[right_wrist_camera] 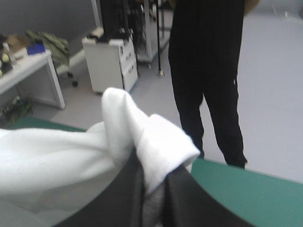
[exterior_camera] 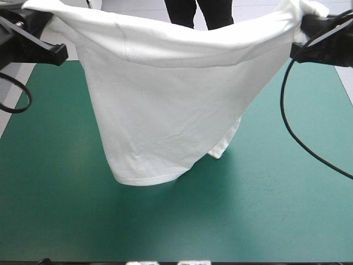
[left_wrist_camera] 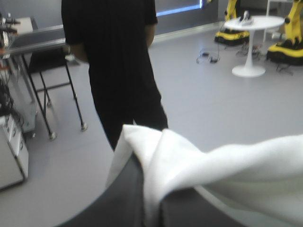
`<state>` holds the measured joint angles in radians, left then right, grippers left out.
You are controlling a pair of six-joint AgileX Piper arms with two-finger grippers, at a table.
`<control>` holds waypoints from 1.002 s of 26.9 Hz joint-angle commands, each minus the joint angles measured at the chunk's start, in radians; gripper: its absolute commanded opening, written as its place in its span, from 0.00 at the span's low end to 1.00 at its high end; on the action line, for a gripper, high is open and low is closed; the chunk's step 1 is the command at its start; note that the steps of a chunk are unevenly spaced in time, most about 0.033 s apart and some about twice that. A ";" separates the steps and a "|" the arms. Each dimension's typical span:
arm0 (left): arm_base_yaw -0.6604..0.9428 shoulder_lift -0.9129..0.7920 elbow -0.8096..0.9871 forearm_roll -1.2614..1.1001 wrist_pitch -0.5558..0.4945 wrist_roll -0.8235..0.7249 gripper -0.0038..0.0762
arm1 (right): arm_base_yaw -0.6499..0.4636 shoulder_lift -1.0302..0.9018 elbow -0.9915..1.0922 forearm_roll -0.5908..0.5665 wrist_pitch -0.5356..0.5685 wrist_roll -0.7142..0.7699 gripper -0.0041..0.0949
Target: Fold the cloth
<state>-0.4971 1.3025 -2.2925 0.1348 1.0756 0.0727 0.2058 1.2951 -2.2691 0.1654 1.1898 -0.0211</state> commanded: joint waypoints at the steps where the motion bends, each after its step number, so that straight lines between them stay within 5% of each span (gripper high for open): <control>1: 0.000 -0.020 -0.084 -0.077 -0.195 0.045 0.04 | -0.004 -0.021 -0.121 0.026 -0.129 -0.018 0.02; 6: 0.000 -0.020 -0.175 -0.201 -0.320 0.107 0.04 | -0.004 -0.021 -0.233 0.026 -0.244 -0.023 0.03; 14: 0.000 -0.020 -0.263 -0.327 -0.332 0.192 0.04 | -0.004 -0.021 -0.330 0.026 -0.277 -0.025 0.03; 19: 0.000 0.000 -0.250 -0.263 -0.111 0.175 0.04 | -0.004 0.002 -0.325 -0.003 -0.126 -0.025 0.03; 22: 0.000 0.037 -0.178 -0.262 0.084 0.135 0.04 | -0.004 0.045 -0.300 -0.019 0.060 0.010 0.02; 25: 0.000 0.058 -0.049 -0.177 0.213 0.083 0.04 | -0.004 0.052 -0.167 -0.026 0.060 0.032 0.02; 27: 0.000 0.060 0.084 -0.113 0.202 0.066 0.04 | -0.004 0.050 -0.002 -0.049 0.060 0.032 0.02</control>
<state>-0.4971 1.3824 -2.2859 -0.0417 1.2543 0.1673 0.2058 1.3588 -2.3776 0.1416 1.2513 0.0089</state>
